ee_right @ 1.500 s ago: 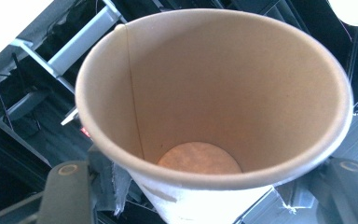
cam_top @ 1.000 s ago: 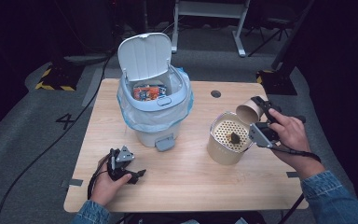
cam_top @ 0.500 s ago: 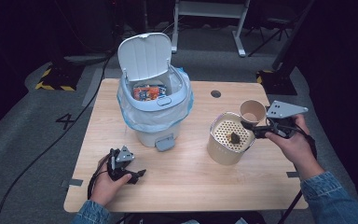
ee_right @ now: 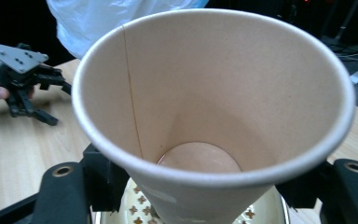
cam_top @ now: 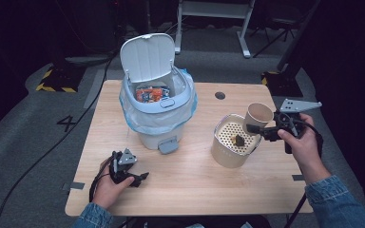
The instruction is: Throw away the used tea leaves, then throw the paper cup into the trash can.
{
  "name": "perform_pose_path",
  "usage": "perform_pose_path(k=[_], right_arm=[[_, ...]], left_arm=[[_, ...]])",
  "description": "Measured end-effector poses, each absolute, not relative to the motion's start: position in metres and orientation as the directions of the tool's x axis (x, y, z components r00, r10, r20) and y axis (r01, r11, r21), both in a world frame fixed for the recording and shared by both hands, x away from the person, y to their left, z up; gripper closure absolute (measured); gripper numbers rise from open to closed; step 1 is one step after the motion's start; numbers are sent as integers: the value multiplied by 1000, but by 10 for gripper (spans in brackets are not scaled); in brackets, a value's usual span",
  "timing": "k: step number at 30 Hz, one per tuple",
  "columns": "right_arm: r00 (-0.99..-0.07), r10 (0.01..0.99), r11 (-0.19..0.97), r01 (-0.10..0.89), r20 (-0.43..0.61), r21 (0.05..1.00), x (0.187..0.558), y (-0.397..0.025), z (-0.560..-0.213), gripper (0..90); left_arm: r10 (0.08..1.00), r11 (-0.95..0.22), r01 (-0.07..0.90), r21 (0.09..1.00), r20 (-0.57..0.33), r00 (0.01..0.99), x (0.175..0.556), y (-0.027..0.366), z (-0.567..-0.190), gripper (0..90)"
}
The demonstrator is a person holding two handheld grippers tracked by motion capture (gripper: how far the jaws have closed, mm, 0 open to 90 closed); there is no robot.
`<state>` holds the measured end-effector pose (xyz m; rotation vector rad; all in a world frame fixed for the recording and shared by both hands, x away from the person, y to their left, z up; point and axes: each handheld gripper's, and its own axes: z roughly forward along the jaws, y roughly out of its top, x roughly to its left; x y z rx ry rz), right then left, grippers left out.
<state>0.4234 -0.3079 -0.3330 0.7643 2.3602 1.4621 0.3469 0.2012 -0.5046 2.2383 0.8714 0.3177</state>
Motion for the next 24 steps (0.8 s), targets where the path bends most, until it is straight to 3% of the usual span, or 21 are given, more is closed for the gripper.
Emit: perform_pose_path(k=[6,24], right_arm=[[-827,563,381,266,6,886,423,-305,-331,305],[-852,524,395,257,13,882,438,-288,-308,302]], left_arm=[[668,-527,495,691,-24,744,347,201,-505,147],[668,-527,495,691,-24,744,347,201,-505,147]])
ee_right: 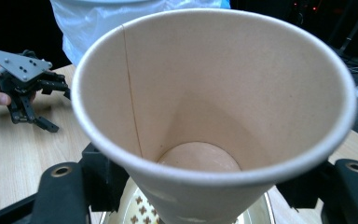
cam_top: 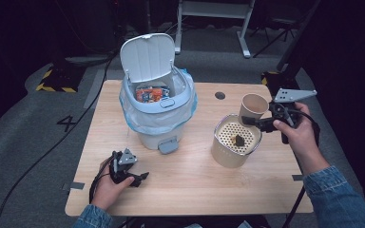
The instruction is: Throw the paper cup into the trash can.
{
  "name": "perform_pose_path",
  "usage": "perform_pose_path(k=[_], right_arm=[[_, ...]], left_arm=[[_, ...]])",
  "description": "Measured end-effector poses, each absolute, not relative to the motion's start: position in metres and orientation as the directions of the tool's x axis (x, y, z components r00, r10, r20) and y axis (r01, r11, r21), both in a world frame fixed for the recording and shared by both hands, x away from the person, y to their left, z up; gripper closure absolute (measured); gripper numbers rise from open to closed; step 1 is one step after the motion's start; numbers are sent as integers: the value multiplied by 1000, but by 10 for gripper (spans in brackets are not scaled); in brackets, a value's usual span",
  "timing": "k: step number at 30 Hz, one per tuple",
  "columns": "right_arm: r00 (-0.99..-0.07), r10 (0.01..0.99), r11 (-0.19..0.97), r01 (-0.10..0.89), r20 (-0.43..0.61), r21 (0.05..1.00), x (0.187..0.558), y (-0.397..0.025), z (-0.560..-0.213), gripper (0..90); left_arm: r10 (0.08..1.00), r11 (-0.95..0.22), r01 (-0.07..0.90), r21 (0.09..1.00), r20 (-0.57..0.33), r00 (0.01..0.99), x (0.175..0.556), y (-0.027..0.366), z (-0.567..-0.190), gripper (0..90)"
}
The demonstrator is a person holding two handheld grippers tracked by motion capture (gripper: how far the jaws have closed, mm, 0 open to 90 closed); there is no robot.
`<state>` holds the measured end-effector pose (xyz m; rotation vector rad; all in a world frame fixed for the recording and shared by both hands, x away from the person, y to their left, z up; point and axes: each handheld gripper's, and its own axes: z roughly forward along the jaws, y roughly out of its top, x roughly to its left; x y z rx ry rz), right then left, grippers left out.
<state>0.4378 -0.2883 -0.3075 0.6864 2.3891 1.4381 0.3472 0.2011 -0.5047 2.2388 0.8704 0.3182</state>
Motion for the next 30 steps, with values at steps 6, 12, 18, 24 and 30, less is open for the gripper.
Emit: perform_pose_path(k=[6,12,18,24,30], right_arm=[[-857,515,395,244,6,886,451,-274,-289,302],[-858,514,388,231,-2,892,462,-257,-270,302],[-864,502,405,201,-33,892,475,-235,-253,300],[-871,489,405,179,-47,896,485,-216,-240,300],[-878,477,389,171,-39,905,493,-200,-235,300]], left_arm=[[668,-526,495,691,-24,744,347,201,-505,147],[668,-527,495,691,-24,744,347,201,-505,147],[669,-526,496,691,-24,743,347,201,-505,147],[669,-525,497,691,-25,743,347,201,-505,147],[669,-526,495,691,-24,743,347,201,-505,148]])
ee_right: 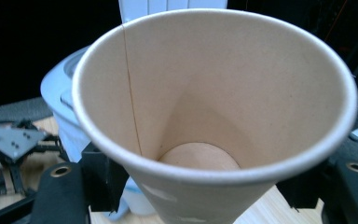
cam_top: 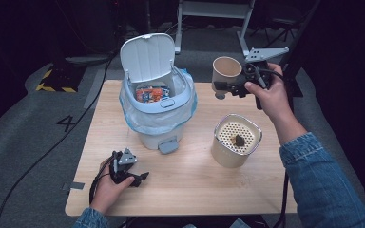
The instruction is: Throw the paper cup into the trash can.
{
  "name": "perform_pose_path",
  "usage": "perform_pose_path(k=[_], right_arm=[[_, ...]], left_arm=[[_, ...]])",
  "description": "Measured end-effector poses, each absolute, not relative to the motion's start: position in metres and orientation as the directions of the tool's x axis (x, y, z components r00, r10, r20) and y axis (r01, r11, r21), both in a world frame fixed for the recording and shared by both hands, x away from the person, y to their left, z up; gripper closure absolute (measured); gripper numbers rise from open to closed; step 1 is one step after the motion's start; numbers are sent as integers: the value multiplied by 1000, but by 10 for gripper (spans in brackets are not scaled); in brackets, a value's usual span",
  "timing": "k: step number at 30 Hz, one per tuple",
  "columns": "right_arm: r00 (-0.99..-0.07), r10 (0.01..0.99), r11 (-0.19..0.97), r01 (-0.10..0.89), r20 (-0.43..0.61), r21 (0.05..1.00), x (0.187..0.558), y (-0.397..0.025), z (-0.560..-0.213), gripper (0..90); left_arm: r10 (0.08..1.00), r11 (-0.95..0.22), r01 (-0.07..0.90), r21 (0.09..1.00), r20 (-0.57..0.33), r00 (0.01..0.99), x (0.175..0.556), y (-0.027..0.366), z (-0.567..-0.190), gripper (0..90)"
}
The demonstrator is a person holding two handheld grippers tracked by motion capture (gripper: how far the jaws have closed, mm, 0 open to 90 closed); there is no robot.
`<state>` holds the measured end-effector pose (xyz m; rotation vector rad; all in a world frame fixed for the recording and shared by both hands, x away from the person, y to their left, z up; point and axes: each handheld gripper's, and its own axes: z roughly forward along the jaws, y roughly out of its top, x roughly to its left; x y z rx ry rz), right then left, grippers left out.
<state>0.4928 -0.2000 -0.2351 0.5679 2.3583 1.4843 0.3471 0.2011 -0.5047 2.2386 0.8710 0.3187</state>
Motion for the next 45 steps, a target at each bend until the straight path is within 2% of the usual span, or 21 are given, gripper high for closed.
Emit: perform_pose_path(k=[7,12,23,37,45], right_arm=[[-890,456,342,149,-25,928,503,-181,-228,299],[-896,442,353,131,-42,926,510,-157,-224,297],[-901,434,320,161,7,933,524,-112,-227,297],[-913,407,374,158,-9,914,536,-53,-243,297],[-912,409,437,168,-29,884,539,-33,-251,297]], left_arm=[[670,-525,495,693,-23,742,347,201,-505,148],[669,-527,494,691,-21,743,347,201,-505,148],[666,-529,492,691,-21,746,349,201,-504,148],[665,-531,492,690,-20,746,349,201,-504,148],[666,-531,492,690,-19,746,349,201,-504,148]])
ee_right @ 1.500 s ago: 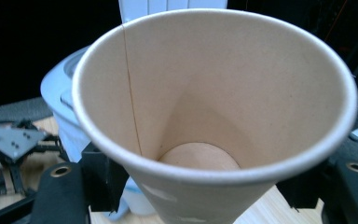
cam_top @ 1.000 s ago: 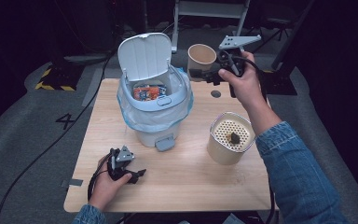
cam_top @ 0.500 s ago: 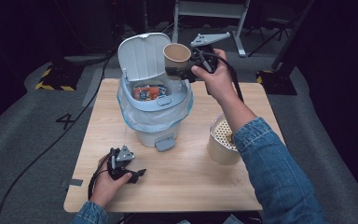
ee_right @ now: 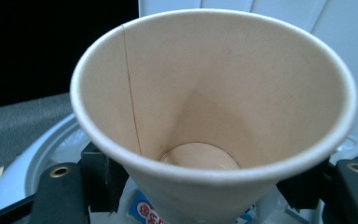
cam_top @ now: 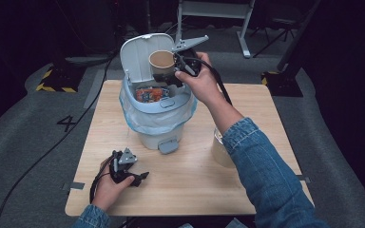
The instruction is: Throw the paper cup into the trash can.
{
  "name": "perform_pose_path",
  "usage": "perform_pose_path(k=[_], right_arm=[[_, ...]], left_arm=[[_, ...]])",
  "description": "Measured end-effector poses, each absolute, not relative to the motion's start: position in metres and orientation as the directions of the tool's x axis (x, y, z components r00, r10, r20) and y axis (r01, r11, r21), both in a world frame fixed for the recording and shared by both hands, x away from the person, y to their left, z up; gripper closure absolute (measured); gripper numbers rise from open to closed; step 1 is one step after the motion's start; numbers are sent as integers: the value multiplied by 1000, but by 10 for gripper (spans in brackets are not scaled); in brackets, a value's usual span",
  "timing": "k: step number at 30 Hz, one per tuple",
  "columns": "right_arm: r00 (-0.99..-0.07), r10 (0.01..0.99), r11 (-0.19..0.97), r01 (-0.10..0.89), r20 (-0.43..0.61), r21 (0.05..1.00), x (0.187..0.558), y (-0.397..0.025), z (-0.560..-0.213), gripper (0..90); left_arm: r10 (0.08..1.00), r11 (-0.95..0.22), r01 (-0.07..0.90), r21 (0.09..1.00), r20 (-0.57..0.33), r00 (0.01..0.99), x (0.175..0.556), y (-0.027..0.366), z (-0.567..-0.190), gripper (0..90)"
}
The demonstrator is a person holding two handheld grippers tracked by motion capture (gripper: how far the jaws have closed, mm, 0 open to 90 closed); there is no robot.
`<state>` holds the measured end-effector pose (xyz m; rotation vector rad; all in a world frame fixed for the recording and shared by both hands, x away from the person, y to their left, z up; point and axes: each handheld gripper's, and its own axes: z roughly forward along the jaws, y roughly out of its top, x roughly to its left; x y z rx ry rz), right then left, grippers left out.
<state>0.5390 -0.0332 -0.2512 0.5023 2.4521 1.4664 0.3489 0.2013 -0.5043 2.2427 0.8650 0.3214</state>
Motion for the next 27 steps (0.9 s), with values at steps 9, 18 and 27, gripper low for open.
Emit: perform_pose_path(k=[9,18,27], right_arm=[[-924,378,530,163,-60,832,540,-26,-265,149],[-915,397,486,149,-66,861,533,-35,-258,158],[-895,439,455,150,-75,878,522,-65,-241,176]], left_arm=[[665,-530,492,690,-20,746,349,201,-504,148],[664,-532,491,690,-20,747,349,201,-504,147],[662,-531,488,692,-21,749,350,202,-505,148]])
